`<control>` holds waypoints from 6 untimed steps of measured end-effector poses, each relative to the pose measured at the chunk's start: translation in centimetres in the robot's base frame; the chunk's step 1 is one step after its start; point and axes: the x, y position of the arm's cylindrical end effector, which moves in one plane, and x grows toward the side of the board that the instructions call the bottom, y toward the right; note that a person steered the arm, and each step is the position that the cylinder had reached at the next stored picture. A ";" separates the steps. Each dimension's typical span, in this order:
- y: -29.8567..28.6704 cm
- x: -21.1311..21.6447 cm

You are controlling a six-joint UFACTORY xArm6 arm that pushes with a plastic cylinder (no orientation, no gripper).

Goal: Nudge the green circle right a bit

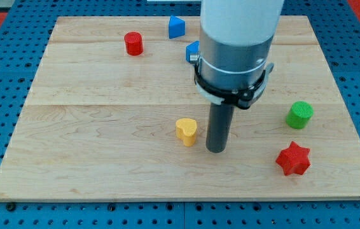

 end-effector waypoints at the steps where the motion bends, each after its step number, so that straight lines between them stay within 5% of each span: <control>1: -5.6 -3.4; 2: -9.6 -8.3; 3: -9.3 -7.9; 6: 3.2 -7.4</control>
